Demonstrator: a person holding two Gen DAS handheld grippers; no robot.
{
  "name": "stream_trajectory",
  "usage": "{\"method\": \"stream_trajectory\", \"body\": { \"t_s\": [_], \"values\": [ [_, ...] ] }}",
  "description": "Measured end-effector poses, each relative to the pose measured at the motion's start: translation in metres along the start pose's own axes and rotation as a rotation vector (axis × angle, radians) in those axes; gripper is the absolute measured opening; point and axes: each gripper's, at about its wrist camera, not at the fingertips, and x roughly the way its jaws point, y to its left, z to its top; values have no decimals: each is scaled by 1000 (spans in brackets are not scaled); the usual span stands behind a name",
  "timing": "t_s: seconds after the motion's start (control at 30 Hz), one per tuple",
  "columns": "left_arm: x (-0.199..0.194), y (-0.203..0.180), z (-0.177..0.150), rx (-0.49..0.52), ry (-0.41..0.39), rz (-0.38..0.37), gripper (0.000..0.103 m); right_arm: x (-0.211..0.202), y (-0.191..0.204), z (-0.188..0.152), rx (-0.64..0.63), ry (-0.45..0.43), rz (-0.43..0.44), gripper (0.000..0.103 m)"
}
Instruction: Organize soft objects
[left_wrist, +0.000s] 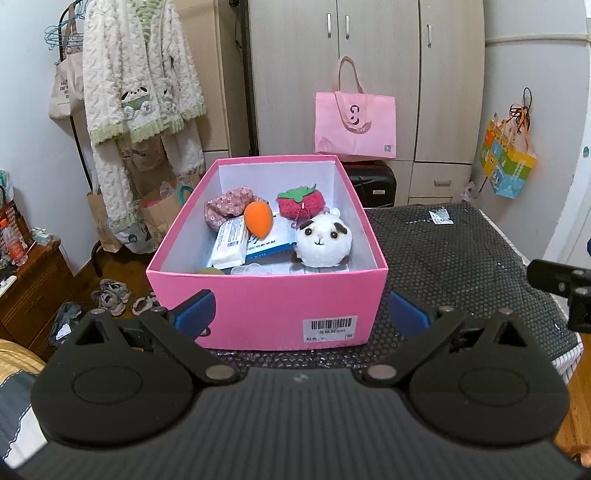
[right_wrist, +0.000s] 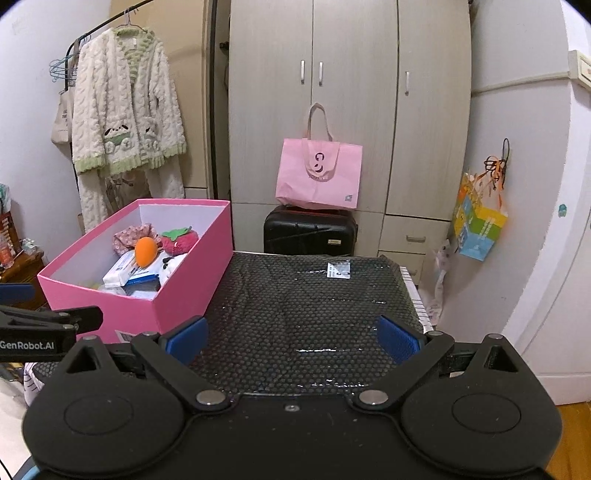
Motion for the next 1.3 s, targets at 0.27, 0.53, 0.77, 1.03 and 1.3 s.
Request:
{"method": "stream_trajectory", "body": {
  "t_s": [0.27,0.53,0.77,1.03,1.3],
  "values": [
    [-4,-2,-5,23,-47,60,101,-3,4,-4,-8,-16,-9,100],
    [0,2,-15,18,-37,72,101,-7,1,-8,-14,-24,-46,100],
    [-5,10,-16,-35,-49,77,101,-8,-5,-11,16,-17,-46,100],
    [-12,7,-18,-1,-73,110,101,-5,-8,-14,46,-4,-26,100],
    [-12,3,-19,10,-69,107,103,-5,-4,-18,47,-10,-7,100]
  ]
}}
